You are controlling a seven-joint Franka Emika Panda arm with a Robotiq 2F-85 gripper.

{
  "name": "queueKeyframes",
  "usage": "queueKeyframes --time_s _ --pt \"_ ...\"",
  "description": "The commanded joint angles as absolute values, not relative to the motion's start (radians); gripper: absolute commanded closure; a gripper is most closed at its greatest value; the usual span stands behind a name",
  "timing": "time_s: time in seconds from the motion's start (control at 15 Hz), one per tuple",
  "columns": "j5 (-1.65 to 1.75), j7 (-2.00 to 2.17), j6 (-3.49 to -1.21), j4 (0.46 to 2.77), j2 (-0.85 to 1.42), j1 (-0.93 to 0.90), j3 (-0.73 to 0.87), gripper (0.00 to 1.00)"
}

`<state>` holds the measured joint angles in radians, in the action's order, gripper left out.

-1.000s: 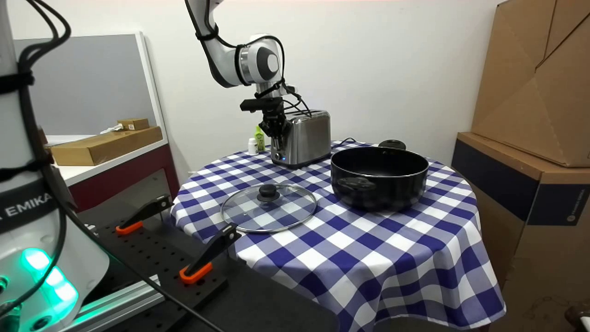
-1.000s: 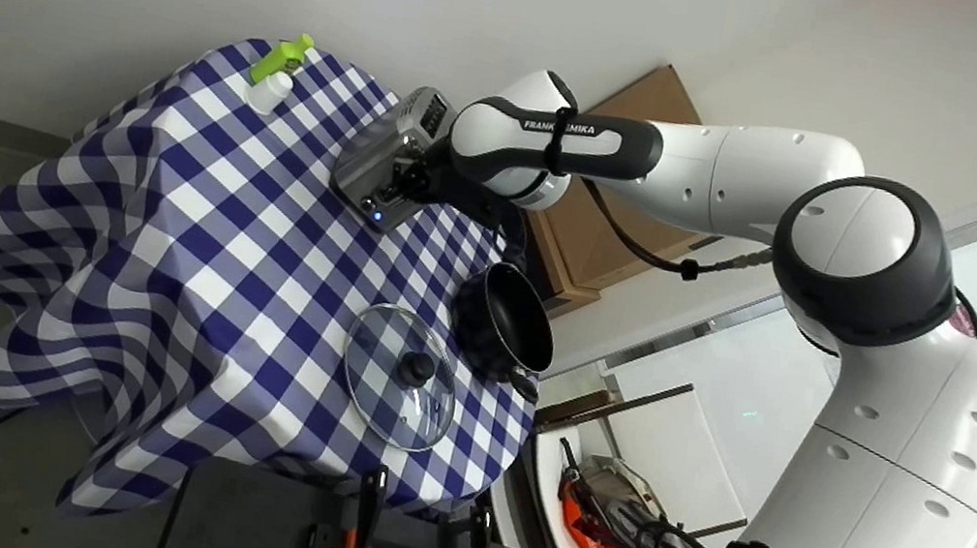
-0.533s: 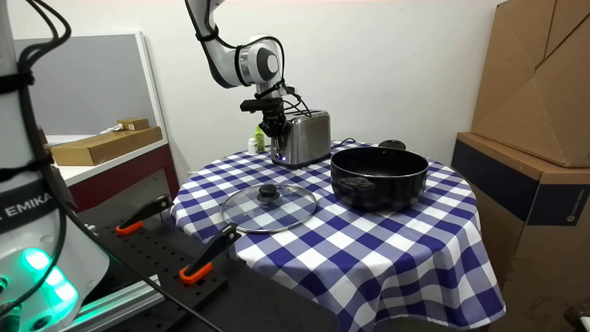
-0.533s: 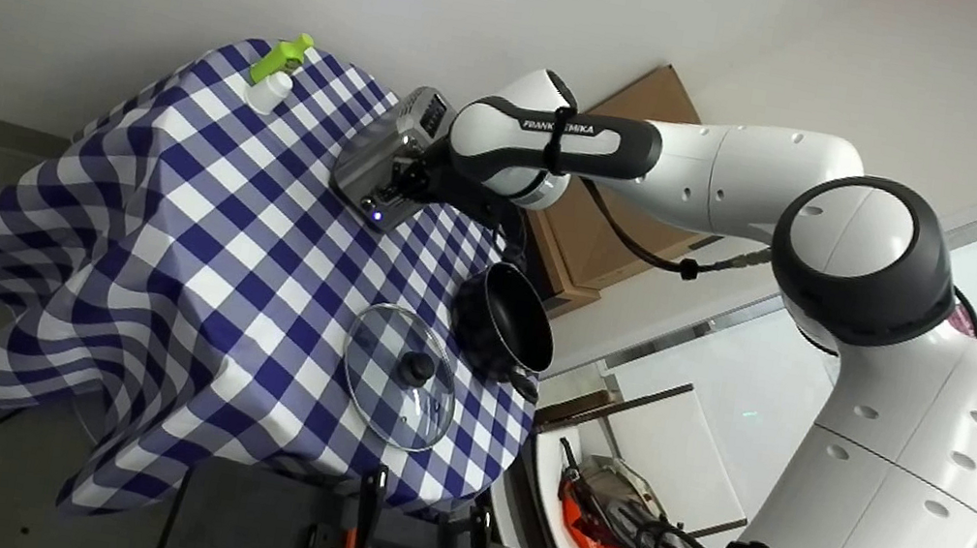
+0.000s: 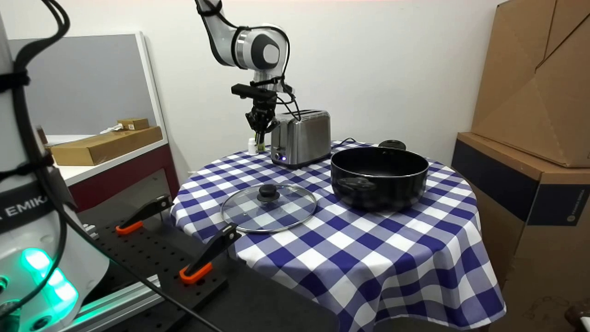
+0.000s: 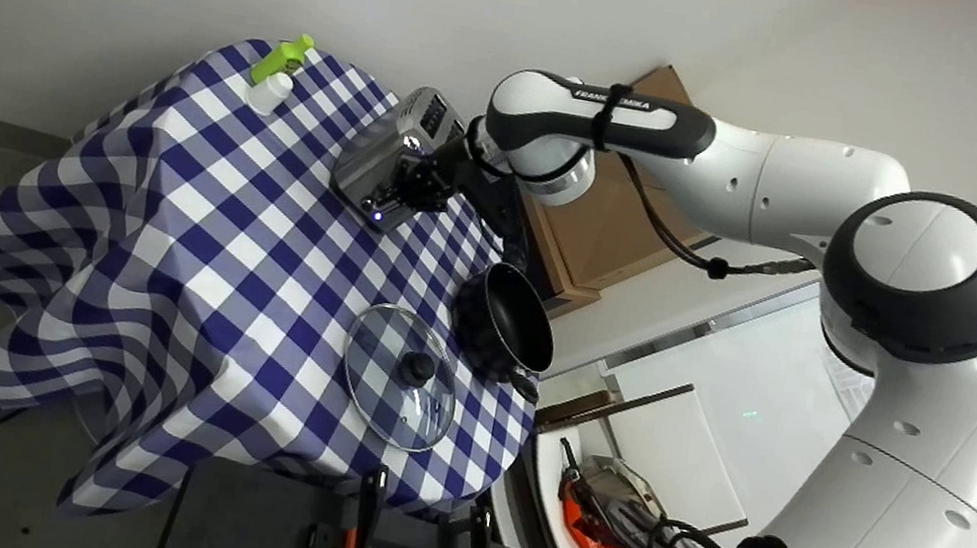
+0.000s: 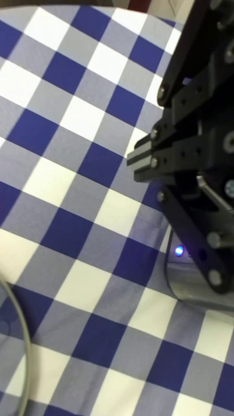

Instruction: Push down the switch on the toaster

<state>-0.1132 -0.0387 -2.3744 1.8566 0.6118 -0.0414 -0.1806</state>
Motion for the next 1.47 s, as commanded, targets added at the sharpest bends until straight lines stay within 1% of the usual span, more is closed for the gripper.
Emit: queueKeyframes --time_s 0.0,0.2,0.53,0.67,0.93,1.27,1.33,1.4 --pt "-0.235 -0.118 -2.257 2.009 0.413 0.043 -0.201 1.0" --pt "-0.248 -0.123 -2.185 2.105 0.261 0.066 -0.144 1.0" --pt "-0.104 -0.075 -2.123 2.245 0.042 0.054 -0.034 1.0" --pt "-0.081 -0.076 -2.107 2.284 -0.029 0.059 -0.011 0.72" --pt "-0.098 -0.077 -2.076 2.337 -0.143 0.059 0.017 0.45" --pt "-0.073 0.001 -2.08 2.383 -0.239 0.067 0.03 0.07" --pt "-0.058 0.018 -2.078 2.388 -0.255 0.07 0.031 0.01" --pt "-0.036 0.036 -2.08 2.393 -0.265 0.074 0.031 0.0"
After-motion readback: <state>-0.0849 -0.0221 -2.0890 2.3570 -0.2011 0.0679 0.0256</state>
